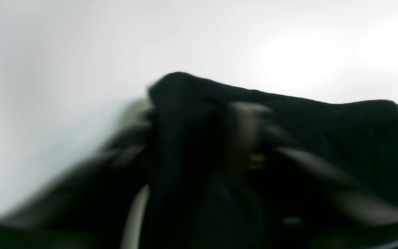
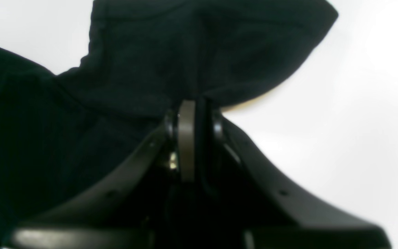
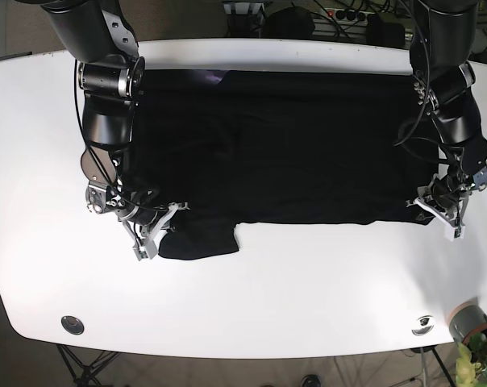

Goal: Fold the T-shirt properly
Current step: 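Fold the hem up over the collar edge with both grippers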

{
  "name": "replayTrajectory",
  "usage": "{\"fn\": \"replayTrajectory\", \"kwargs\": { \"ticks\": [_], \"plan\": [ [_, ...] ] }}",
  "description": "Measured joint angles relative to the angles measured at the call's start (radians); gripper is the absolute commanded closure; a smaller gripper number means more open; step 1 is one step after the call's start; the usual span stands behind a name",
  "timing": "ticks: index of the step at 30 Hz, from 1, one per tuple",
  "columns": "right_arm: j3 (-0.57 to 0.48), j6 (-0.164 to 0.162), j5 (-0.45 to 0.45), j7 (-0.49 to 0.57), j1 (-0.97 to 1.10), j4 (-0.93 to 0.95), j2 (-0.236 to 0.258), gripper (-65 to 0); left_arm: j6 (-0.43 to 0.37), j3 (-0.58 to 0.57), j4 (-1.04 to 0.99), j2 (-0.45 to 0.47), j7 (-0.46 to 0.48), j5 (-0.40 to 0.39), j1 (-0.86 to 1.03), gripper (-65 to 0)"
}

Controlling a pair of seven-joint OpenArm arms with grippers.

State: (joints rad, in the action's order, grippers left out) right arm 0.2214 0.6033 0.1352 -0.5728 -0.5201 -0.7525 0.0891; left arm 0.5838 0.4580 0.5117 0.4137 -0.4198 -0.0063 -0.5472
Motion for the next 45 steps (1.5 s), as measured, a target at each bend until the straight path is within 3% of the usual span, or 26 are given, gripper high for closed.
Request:
{"fn": "replayTrajectory", "kwargs": {
  "ticks": [2, 9, 17, 23, 27, 34, 45],
  "plan": [
    [0.000, 0.000, 0.000, 0.000, 0.000, 0.000, 0.000, -3.8, 0.000, 0.000, -0.002, -0.001, 0.003, -0.003, 0.002, 0.0],
    [0.000, 0.000, -0.010, -0.023, 0.011, -0.047, -0.001, -1.9, 0.005, 0.005, 0.042, -0.012, -0.018, -0.008, 0.015, 0.0],
    [0.000, 0.000, -0.009, -0.178, 0.055, -0.338, 0.003, -1.9, 0.046, 0.010, 0.380, -0.016, -0.237, -0.136, 0.119, 0.0],
    [0.000, 0.006, -0.002, -0.323, 0.129, -0.589, 0.003, -1.9, 0.048, 0.008, 0.624, -0.017, -0.324, -0.235, 0.197, 0.0],
    [0.000, 0.006, -0.003, -0.366, 0.187, -0.723, 0.003, -1.9, 0.050, 0.013, 0.727, -0.020, -0.378, -0.281, 0.252, 0.0],
    [0.000, 0.006, 0.003, -0.459, 0.315, -0.951, -0.002, -1.9, 0.054, 0.085, 0.826, -0.025, -0.406, -0.306, 0.346, 0.0],
    [0.000, 0.006, 0.002, -0.493, 0.545, -1.210, -0.055, -1.9, 0.059, 0.137, 0.832, -0.033, -0.416, -0.301, 0.437, 0.0]
  ]
}}
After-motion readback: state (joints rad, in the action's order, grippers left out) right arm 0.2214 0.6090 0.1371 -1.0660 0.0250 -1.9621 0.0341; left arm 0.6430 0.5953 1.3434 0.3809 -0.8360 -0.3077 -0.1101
